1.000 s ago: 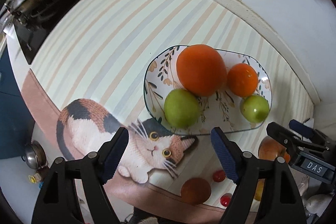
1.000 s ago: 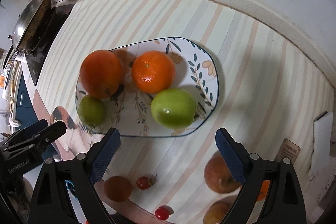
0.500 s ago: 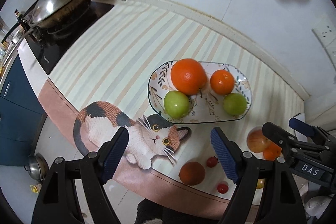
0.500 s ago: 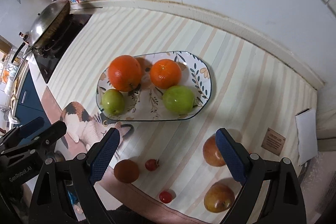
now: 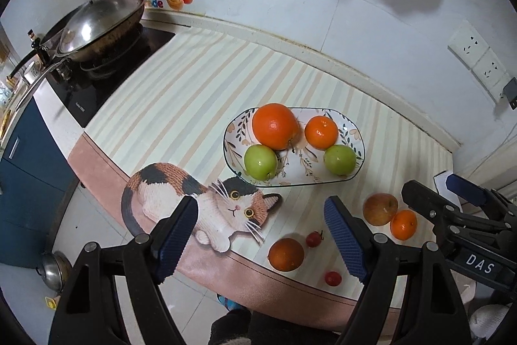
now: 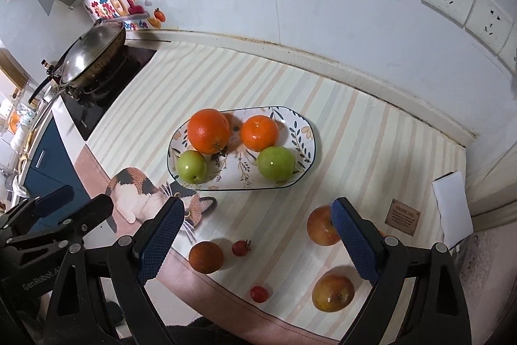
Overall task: Organize fruits
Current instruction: 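Lift both open tools away from the plate, then grasp the brown round fruit with the left tool while the right tool grasps a red apple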
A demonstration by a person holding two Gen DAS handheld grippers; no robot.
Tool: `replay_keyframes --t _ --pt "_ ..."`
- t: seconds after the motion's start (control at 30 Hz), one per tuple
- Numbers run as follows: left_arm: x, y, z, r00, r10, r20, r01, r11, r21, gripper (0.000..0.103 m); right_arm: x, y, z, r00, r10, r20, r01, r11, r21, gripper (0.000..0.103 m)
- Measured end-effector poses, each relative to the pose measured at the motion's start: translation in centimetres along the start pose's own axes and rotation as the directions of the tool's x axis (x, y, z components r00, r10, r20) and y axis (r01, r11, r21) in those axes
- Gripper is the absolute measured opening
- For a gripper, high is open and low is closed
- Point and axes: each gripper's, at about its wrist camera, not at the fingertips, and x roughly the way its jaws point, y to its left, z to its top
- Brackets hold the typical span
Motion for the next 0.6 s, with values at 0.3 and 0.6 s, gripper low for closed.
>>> replay_keyframes --t 0.3,0.6 --pt "0.8 0.1 -1.0 1.000 0.016 -0.004 -0.016 1.000 -0.008 0.080 -0.7 -0.8 -1.2 0.999 0.031 0.027 -0.032 0.998 0.052 0.095" --pt "4.6 -0.9 -2.5 0.997 0.057 -0.060 -0.055 0.998 0.027 0.080 2.3 -6.1 -3.4 0.999 0.007 -0.041 0.001 0.982 0.188 0.095"
